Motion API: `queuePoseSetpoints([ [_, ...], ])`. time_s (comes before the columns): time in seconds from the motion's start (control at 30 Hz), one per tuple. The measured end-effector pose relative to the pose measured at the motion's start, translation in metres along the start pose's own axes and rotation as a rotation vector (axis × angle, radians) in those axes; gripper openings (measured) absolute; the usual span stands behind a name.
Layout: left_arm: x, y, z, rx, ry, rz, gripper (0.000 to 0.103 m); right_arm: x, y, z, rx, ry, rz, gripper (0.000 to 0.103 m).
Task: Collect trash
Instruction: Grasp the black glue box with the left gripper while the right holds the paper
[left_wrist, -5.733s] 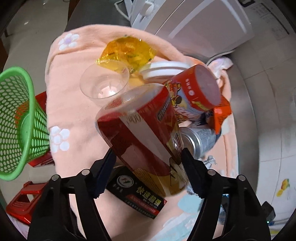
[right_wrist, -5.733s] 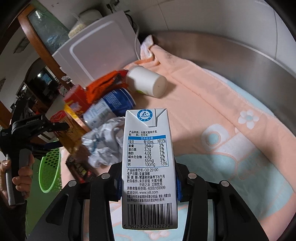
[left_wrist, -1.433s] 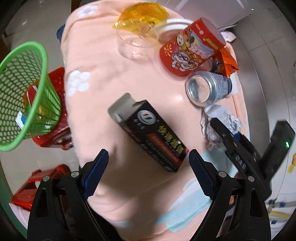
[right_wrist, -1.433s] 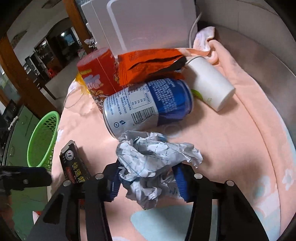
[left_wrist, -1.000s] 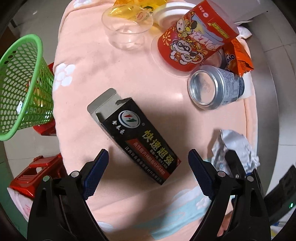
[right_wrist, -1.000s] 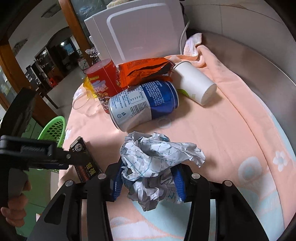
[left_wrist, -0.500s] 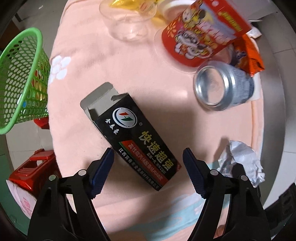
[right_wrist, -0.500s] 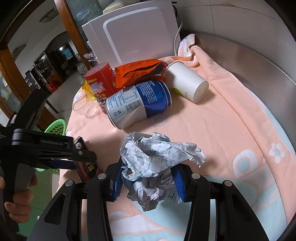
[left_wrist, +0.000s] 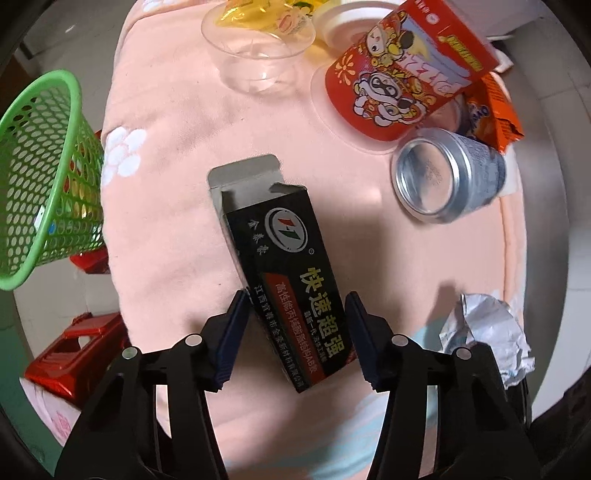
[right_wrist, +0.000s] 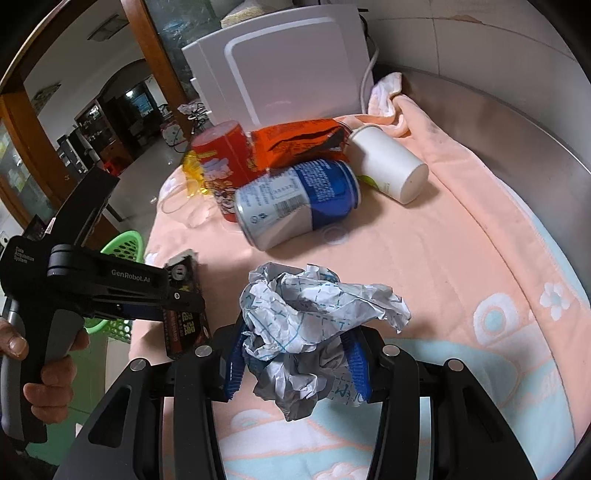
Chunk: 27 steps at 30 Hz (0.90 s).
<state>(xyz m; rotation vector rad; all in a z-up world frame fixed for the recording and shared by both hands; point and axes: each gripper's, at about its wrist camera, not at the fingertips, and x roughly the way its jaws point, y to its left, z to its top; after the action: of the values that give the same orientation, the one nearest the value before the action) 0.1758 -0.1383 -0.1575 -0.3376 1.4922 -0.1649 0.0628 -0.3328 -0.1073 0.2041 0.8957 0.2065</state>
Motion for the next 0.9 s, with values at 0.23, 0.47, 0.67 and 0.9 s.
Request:
queuePoseSetpoints([
  [0.23,-0.022,0.021,-0.008,0.08,-0.034,-0.057,0.05,-0.002,0.02,0.001,-0.027,-0.002,0.03,0.045],
  [0.47,-0.056,0.058,-0.007,0.085,-0.066,-0.167,0.018,0.004,0.047,0.008,-0.063,0.005,0.07,0.045],
  [0.67,-0.054,0.064,-0.004,0.11,-0.086,-0.18,0.018,0.016,0.066,0.012,-0.08,0.016,0.091,0.045],
  [0.9,-0.049,0.04,-0.014,0.196,-0.13,-0.073,0.054,0.007,0.065,0.013,-0.083,-0.002,0.085,0.045],
])
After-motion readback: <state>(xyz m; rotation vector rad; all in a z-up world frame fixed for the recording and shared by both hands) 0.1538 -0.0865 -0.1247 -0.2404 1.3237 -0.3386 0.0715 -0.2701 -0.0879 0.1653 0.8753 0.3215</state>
